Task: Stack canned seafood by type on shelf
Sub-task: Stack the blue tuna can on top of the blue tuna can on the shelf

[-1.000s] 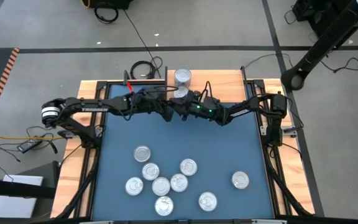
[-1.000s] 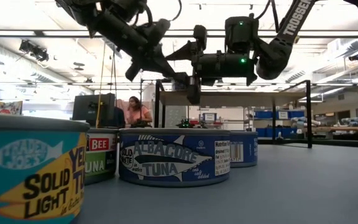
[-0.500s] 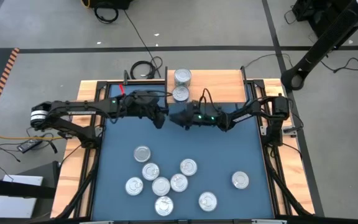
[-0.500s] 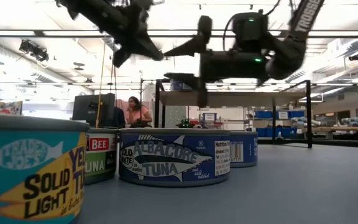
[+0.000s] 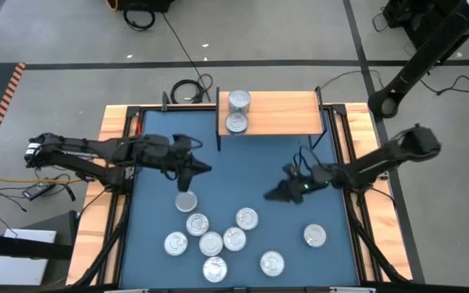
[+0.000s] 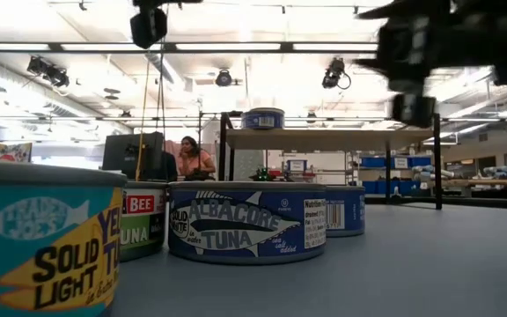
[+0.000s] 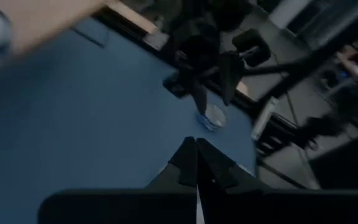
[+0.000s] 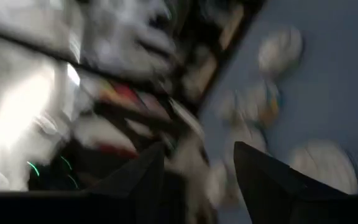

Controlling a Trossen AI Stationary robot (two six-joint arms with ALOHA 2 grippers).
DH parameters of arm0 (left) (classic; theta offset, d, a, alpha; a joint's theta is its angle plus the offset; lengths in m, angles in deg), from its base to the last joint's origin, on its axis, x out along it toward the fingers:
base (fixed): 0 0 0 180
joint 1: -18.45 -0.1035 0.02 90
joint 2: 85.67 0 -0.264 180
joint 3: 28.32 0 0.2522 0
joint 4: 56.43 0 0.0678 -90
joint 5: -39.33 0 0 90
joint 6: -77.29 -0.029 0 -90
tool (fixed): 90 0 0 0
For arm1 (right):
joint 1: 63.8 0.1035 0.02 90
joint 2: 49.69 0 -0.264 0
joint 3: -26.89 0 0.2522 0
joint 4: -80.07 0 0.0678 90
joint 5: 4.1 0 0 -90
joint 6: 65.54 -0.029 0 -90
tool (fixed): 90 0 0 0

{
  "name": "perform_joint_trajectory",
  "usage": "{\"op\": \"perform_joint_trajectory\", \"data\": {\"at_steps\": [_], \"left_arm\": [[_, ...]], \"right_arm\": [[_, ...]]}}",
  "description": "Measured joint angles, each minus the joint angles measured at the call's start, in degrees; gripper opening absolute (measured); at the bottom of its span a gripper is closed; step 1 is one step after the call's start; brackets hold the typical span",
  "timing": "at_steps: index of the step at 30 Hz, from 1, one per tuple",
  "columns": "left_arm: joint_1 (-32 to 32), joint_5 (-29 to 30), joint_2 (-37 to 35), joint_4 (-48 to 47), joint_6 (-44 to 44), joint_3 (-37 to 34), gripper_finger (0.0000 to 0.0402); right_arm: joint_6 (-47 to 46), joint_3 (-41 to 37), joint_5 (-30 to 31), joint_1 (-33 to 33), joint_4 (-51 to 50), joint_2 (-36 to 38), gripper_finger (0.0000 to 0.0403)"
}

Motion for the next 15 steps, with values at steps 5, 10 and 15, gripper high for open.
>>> {"op": "perform_joint_trajectory", "data": {"at_steps": [5,10,15], "left_arm": [[4.7,0.0,0.8,1.3,4.5,0.0,0.0001],[8.0,0.3,1.6,3.9,7.6,0.0,0.0001],[11.3,2.8,2.7,7.5,8.7,0.0,0.0002]], "right_arm": [[0.6,4.6,1.0,11.3,-28.5,8.4,0.0189],[-7.5,6.3,8.9,22.7,-44.4,13.8,0.0181],[-16.7,6.3,19.5,31.6,-46.5,13.9,0.0179]]}}
